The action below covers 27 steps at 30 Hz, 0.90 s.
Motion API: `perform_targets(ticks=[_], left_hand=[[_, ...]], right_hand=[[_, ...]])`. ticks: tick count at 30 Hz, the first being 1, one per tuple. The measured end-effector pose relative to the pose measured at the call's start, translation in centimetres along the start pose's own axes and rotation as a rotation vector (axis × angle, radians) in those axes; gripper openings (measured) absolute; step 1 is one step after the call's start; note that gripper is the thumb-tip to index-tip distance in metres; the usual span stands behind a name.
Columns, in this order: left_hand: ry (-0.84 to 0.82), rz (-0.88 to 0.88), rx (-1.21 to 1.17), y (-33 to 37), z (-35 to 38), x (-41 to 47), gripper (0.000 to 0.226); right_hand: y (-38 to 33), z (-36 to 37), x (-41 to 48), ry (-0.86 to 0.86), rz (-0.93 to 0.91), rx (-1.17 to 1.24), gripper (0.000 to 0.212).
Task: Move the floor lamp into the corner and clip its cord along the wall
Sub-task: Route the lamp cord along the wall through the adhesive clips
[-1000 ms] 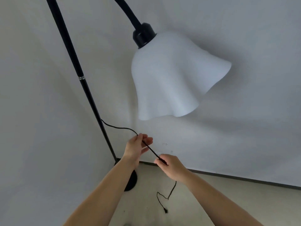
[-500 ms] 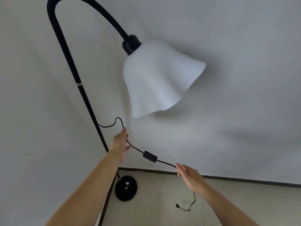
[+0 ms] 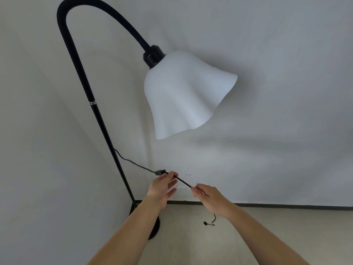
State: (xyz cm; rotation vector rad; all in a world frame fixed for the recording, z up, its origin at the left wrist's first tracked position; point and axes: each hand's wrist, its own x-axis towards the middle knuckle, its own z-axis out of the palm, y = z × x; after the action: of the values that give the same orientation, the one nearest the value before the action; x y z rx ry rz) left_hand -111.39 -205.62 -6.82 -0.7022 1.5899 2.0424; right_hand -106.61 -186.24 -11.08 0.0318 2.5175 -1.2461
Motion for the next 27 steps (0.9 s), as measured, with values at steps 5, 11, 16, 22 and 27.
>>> perform_targets(ticks=[5,11,16,22,27], left_hand=[[0.262,0.059,-0.142,1.9,-1.8,0.8,0.015],[0.268,-0.037,-0.082,0.4,-2.8,1.0,0.026],[-0.027,-0.227,0.027,-2.4,-0.2,0.6,0.042],[0.008,-0.130,-0.074,-3.8,2.0,0.5,0.026],[0.250,-0.008,-0.160,-3.0,1.7,1.6,0.028]], right_hand=[[3.0,-0.9,-1.2,0.026,0.082,-0.084,0.048],[3.9,-1.7,-1.3,0.094,0.056,0.011,0.026],[1.2,-1.1,-0.5,0.052,-0.024,0.096,0.025],[2.7,-0.5,-0.7,-0.007,0.010,0.080,0.025],[7.7,-1.5,-2.0,-0.017,0.096,0.084,0.028]])
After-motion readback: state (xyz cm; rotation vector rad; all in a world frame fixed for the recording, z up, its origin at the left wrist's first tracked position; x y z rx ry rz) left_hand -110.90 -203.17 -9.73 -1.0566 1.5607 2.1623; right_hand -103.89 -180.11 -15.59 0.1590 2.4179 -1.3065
